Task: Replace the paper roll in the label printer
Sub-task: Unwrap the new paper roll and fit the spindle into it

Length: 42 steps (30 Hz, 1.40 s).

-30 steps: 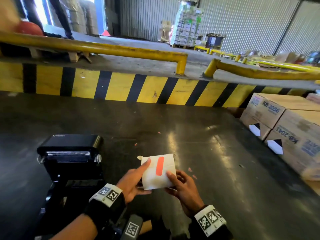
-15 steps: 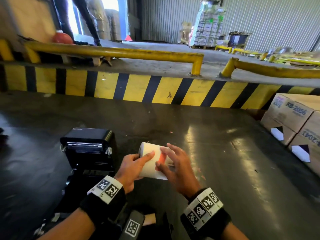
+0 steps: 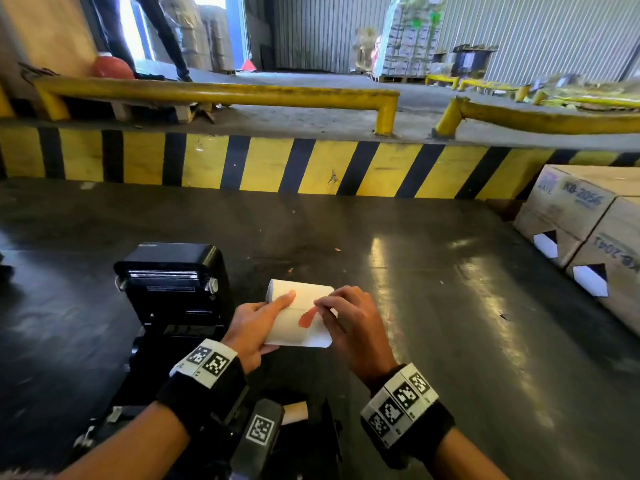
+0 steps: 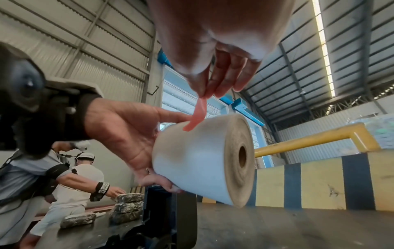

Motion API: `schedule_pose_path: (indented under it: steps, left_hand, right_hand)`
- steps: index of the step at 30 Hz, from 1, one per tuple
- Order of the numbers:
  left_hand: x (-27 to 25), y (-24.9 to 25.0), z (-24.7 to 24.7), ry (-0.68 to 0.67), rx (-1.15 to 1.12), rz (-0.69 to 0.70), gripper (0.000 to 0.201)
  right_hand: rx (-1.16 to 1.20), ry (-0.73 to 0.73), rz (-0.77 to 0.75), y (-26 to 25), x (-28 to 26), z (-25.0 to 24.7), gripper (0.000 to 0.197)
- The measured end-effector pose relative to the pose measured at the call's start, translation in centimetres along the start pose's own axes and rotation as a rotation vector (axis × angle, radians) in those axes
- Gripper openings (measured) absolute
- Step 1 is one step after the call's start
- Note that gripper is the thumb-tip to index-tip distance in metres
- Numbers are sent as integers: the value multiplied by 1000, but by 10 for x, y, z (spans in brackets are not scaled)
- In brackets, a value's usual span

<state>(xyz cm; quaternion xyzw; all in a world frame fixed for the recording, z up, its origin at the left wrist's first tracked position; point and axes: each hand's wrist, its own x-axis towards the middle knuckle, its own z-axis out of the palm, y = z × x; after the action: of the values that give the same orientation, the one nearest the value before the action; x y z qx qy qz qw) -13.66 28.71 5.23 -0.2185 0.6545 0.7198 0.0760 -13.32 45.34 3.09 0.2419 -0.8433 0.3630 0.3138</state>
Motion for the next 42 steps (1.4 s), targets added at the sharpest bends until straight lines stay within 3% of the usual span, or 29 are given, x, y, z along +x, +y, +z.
schedule_pose_path:
  steps: [6, 9, 10, 12, 15, 17, 24, 28, 31, 34, 38, 40, 42]
  left_hand:
    - [9, -21, 6, 41, 19, -65, 54]
    - [9, -34, 5, 35, 25, -99, 57]
    - [8, -37, 4, 31, 31, -107, 57]
    - [5, -45, 4, 23, 36, -119, 54]
    - [0, -56, 3, 15, 36, -137, 50]
    - [-3, -63, 0, 26, 38, -141, 46]
    - [-10, -76, -14, 56, 22, -151, 43]
    - [-13, -77, -25, 79, 1, -152, 37]
    - [-16, -77, -32, 98, -33, -148, 29]
    - [-18, -79, -41, 122, -69, -145, 29]
    - [-20, -80, -54, 165, -124, -137, 28]
    - [-19, -79, -59, 183, -142, -134, 35]
    - [-20, -77, -63, 200, -170, -129, 46]
  right_hand:
    - [241, 89, 173, 16, -50, -11, 12]
    - [270, 48, 378, 42, -82, -14, 9]
    - [234, -19, 460, 57, -96, -12, 16]
    - [104, -297, 621, 89, -129, -5, 31]
    - [-45, -693, 749, 116, -173, 3, 21]
    - [-87, -764, 763, 119, -184, 4, 13]
    - [-206, -762, 693, 112, -169, 1, 28]
    - [-174, -730, 644, 87, -149, 24, 38]
    - [-180, -830, 679, 64, -140, 45, 52]
    - [-198, -888, 763, 57, -142, 57, 54]
    - [-52, -777, 893, 58, -139, 63, 46]
    - [6, -660, 908, 59, -132, 59, 29]
    - [86, -538, 904, 63, -125, 49, 25]
